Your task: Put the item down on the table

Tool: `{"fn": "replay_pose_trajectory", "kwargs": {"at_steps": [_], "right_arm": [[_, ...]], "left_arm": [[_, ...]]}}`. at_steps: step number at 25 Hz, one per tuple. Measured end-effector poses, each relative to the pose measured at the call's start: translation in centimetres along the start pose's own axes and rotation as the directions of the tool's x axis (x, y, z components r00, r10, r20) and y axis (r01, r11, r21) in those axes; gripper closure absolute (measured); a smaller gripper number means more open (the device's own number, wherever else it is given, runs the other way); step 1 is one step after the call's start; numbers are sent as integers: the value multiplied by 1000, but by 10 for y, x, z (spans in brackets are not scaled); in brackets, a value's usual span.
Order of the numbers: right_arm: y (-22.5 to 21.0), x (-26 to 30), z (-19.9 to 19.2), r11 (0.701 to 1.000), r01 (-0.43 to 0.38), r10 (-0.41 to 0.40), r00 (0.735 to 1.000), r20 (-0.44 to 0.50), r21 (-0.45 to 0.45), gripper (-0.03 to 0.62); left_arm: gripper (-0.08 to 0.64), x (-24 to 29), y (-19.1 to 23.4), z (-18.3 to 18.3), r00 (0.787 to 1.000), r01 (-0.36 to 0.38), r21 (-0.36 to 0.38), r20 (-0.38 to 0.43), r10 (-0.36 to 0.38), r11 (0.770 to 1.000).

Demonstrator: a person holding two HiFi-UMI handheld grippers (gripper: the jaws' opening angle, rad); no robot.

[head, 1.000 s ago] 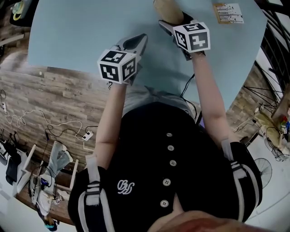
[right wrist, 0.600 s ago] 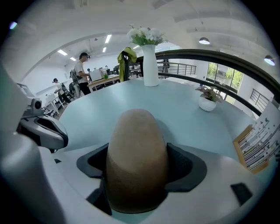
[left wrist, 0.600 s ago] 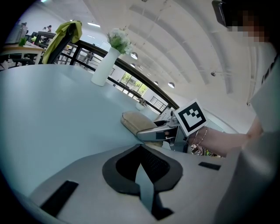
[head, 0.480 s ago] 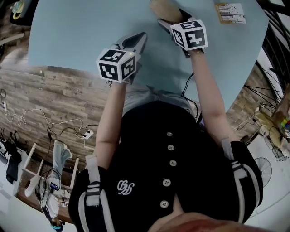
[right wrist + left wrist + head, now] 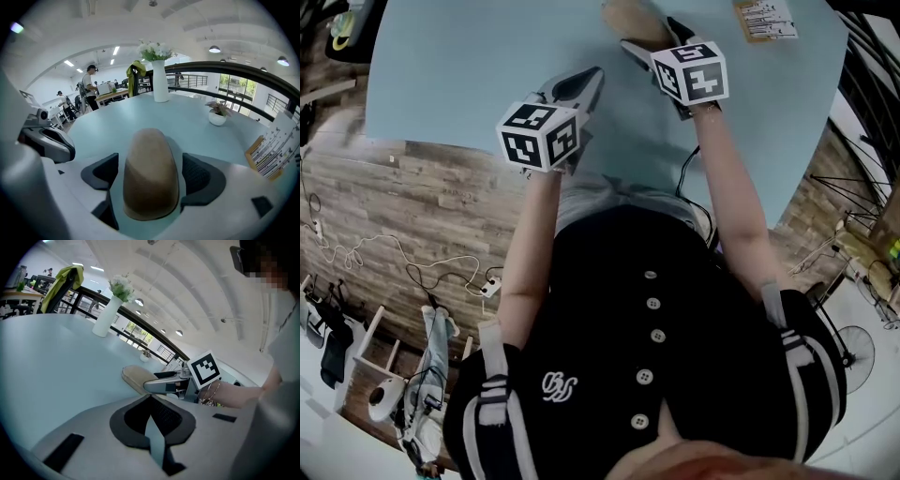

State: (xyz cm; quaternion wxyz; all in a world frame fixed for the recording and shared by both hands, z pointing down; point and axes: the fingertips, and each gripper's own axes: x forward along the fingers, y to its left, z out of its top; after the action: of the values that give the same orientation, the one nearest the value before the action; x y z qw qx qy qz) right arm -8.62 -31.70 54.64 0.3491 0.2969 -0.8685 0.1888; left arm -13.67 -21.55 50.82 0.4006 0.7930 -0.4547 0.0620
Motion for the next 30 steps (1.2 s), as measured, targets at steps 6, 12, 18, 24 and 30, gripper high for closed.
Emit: {"fn": "replay_pose_trajectory", "kwargs": {"at_steps": [6,12,18,24,30], "right_arm": [[0,-27,9,999,31,-34,996,80,38,173],[9,-61,22,999,26,-33,987,160,47,227],[21,-102,38,998,15,-29,963,270,53,275],[36,-141,54,998,9,-31,928,371,61,366],[40,-175,58,994,30,-74,886,457,103,438]], "left_arm": [[551,-4,-19,12,999,32,101,8,-33,994],[551,-9,-40,29,998,57,194,18,-62,979],[551,-13,-56,46,997,59,286,23,-69,956],[551,-19,-70,53,996,72,327,24,-84,942],[551,-20,-86,59,995,78,371,33,-97,925]]}}
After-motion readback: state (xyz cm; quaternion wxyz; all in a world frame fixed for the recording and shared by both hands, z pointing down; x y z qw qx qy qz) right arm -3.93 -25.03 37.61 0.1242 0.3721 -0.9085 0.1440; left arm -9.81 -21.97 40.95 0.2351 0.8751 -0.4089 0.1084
